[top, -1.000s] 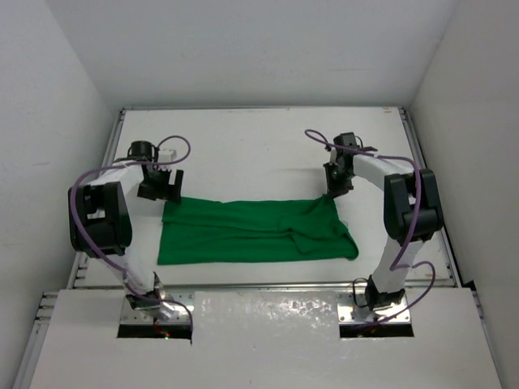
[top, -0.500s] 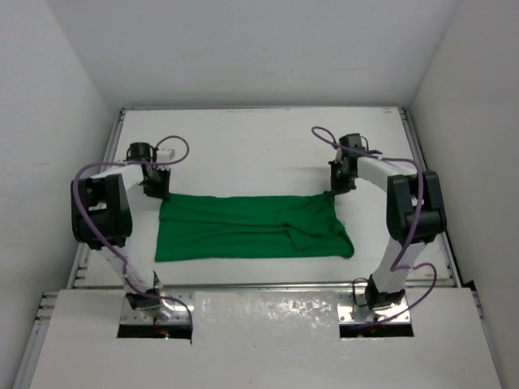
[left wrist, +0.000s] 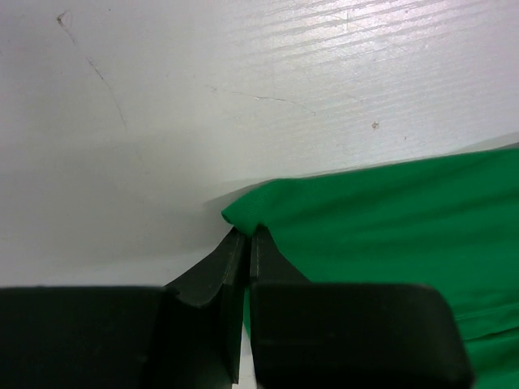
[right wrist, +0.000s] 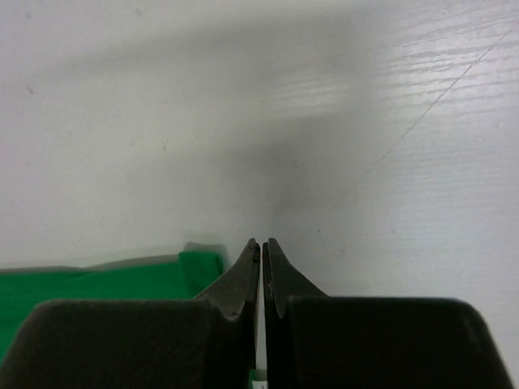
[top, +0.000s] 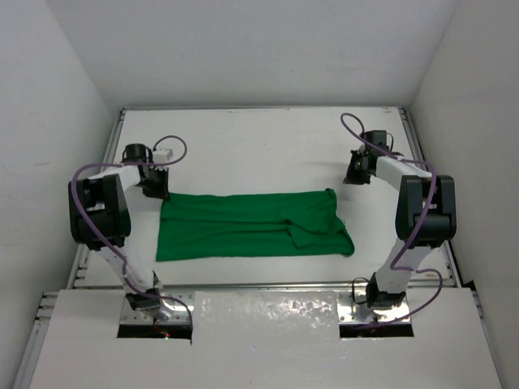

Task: Fold and stack the t-shirts
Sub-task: Fold the other side of the tshirt into a rectangle

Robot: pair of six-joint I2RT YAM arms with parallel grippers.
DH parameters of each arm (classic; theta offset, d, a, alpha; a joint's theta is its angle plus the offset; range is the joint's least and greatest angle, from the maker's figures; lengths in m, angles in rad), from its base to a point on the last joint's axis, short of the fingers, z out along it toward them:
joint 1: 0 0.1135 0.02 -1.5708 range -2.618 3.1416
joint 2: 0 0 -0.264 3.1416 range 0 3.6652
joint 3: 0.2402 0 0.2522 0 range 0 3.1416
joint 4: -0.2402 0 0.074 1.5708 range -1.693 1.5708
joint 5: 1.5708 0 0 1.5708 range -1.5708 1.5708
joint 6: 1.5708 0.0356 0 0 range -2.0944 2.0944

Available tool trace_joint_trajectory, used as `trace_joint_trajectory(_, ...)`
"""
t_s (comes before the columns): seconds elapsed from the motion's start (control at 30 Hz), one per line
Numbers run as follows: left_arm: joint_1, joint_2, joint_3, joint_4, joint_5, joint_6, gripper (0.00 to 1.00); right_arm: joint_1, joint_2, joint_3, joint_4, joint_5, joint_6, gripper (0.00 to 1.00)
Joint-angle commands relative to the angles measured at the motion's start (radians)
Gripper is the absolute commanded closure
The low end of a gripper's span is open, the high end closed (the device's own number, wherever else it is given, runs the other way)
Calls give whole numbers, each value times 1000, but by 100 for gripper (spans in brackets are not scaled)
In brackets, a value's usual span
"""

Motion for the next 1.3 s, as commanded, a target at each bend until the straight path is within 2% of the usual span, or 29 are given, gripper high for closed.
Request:
trace_joint_trajectory(0.0,15,17,-38,-36,32,44,100,-5,4,20,46,-80,1,97)
trace_joint_trajectory(0.1,15,-7,-43,-39,47,52,100,-5,-45,-14,52,-100,-47,91)
trace_joint_trajectory(0.13,15,-9,-40,-41,44,53,90,-5,-85,-23,47,-103,-56,86)
trace_joint_trajectory(0.2,15,-13,-26,-53,37,57,80,-4,-134,-64,43,-104,-86,79)
trace_joint_trajectory(0.23,16,-16,-17,-59,36,57,68,-5,-186,-78,40,-104,-97,68)
trace_joint_trajectory(0.27,16,-30,-6,-61,35,55,60,-5,-212,-110,37,-103,-105,64)
trace_joint_trajectory(0.33,15,-48,38,-59,33,47,51,-5,-271,-130,12,-89,-114,54)
trace_joint_trajectory(0.47,15,-119,170,-12,38,-18,43,-5,-254,-137,5,-133,-96,52)
trace_joint_trajectory(0.57,12,-170,236,23,55,-61,42,-4,-179,-76,-23,-164,-82,58)
trace_joint_trajectory(0.63,-16,-185,268,-2,95,-57,44,2,-174,-74,-16,-155,-76,63)
trace_joint_trajectory(0.67,-36,-193,296,-60,140,-30,46,8,-179,-80,-16,-143,-77,65)
trace_joint_trajectory(0.77,-190,-185,321,-226,225,61,50,22,-211,-100,-46,-123,-96,70)
trace_joint_trajectory(0.8,-305,-185,316,-254,252,76,51,22,-255,-114,-57,-127,-99,70)
trace_joint_trajectory(0.93,-545,-179,278,-292,365,89,52,22,-436,-265,-46,-150,-107,70)
trace_joint_trajectory(0.97,-617,-161,270,-277,395,66,52,54,-467,-294,-29,-167,-99,70)
trace_joint_trajectory(1.07,-715,-83,293,-244,415,25,46,108,-533,-379,-23,-215,-94,66)
trace_joint_trajectory(1.27,-794,112,416,-136,408,-140,42,176,-516,-451,32,-227,-36,63)
